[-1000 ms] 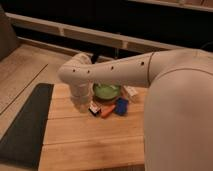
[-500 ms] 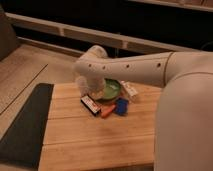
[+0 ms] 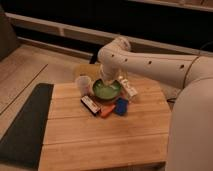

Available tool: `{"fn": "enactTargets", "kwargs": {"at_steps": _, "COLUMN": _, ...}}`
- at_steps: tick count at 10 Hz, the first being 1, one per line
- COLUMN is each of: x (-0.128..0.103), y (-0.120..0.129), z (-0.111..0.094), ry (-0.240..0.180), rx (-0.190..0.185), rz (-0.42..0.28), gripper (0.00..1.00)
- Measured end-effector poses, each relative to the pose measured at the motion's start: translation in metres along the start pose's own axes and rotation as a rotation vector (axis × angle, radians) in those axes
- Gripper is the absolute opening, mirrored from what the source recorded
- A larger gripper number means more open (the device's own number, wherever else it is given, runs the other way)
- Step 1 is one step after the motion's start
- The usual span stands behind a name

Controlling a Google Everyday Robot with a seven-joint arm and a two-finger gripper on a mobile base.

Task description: Push the eraser across the table

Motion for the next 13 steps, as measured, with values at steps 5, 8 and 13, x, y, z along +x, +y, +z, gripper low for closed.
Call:
{"fn": "enactTargets", "kwargs": {"at_steps": 5, "x": 0.038, "y": -0.001, "z": 0.031, "ry": 0.183, "rx": 0.061, "rz": 0.041, "gripper": 0.0}}
{"fn": "enactTargets", "kwargs": {"at_steps": 8, "x": 0.049, "y": 0.004, "z": 0.055, "ry": 0.288, "rx": 0.075, "rz": 0.048, "gripper": 0.0}}
{"fn": "enactTargets", "kwargs": {"at_steps": 13, "x": 0.036, "y": 0.057, "z": 0.103, "ry": 0.392, "rx": -0.048, "rz": -0.044, "gripper": 0.0}}
